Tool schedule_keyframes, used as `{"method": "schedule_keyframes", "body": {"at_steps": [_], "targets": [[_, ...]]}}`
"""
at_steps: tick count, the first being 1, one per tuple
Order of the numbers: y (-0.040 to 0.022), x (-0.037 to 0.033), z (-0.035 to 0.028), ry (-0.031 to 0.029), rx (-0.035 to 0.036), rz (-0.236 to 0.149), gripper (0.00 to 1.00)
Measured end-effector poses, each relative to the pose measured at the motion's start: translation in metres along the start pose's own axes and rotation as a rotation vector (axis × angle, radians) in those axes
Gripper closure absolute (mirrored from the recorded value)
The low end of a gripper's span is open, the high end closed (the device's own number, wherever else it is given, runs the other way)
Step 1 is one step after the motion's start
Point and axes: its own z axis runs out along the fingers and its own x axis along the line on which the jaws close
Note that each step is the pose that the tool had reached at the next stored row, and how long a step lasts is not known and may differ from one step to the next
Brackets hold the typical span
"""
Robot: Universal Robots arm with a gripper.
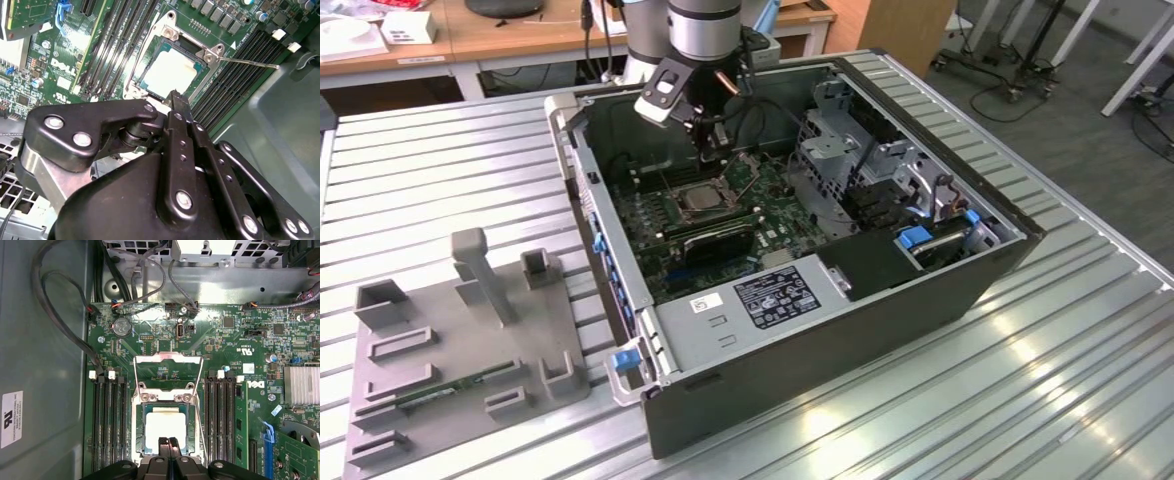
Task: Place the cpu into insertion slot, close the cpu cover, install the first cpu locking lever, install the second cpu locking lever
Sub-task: 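Close the cpu cover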
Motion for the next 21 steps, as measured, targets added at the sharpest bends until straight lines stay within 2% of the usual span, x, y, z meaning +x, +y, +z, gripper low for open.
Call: {"method": "schedule_keyframes", "body": {"at_steps": [7,15,21], "targets": [[0.0,0.0,0.0002,0.0001,-0.0001,0.0,0.89],[-0.0006,0.0,0.0102,0.0002,-0.0002,0.0,0.89],[-0.0007,-0.0001,0.0114,0.0001,-0.0001,0.0,0.89]]}}
